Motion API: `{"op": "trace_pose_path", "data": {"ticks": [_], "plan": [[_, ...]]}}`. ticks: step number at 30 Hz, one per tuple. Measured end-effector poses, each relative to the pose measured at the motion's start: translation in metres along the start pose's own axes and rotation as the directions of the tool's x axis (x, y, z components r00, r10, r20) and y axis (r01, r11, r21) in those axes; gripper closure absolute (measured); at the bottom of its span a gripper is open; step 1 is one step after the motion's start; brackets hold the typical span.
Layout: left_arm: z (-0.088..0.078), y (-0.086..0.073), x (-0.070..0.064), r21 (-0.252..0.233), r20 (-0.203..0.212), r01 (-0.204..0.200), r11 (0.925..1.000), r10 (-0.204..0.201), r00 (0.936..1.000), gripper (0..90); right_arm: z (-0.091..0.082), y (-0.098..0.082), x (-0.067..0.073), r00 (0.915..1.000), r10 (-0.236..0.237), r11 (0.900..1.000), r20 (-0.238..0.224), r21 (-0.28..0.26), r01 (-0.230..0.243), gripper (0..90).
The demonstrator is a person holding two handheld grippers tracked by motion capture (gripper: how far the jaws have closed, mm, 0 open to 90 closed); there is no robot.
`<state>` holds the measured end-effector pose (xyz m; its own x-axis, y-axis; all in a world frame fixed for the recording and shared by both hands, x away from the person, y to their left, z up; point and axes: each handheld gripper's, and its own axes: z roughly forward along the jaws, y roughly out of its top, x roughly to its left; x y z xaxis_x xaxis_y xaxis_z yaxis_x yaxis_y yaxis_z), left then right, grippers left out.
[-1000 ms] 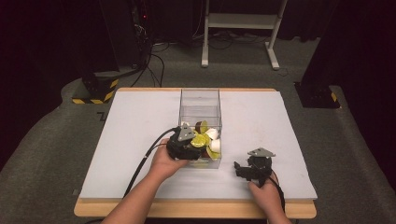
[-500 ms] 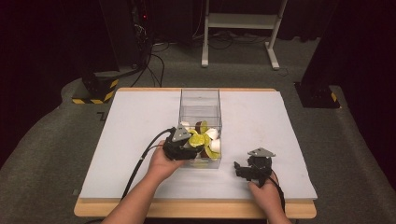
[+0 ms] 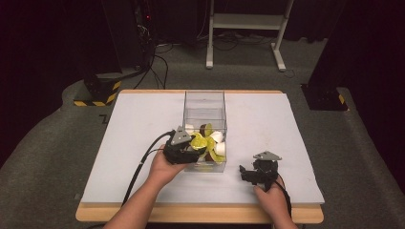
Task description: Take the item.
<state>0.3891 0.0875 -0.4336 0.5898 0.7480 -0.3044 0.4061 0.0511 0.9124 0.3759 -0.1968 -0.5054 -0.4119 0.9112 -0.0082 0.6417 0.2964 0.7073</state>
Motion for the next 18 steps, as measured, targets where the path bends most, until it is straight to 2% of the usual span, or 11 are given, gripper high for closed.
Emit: {"op": "trace_pose_path", "data": {"ticks": [11, 15, 18], "plan": [[-0.008, 0.003, -0.001, -0.022, 0.004, 0.017, 0.9996, -0.017, 0.9998, 37.8, 0.0, 0.0, 0.0, 1.0, -0.001, 1.0, 0.001, 0.0, 0.001, 11.2], [-0.011, 0.004, -0.001, -0.03, 0.004, 0.004, 0.9995, -0.003, 1.0, 37.8, 0.0, 0.0, 0.0, 1.0, 0.0, 1.0, 0.0, 0.0, 0.0, 11.2], [-0.013, 0.005, -0.002, -0.036, 0.006, 0.008, 0.9993, -0.008, 0.9999, 37.8, 0.0, 0.0, 0.0, 1.0, -0.001, 1.0, 0.001, 0.0, 0.001, 11.2]]}}
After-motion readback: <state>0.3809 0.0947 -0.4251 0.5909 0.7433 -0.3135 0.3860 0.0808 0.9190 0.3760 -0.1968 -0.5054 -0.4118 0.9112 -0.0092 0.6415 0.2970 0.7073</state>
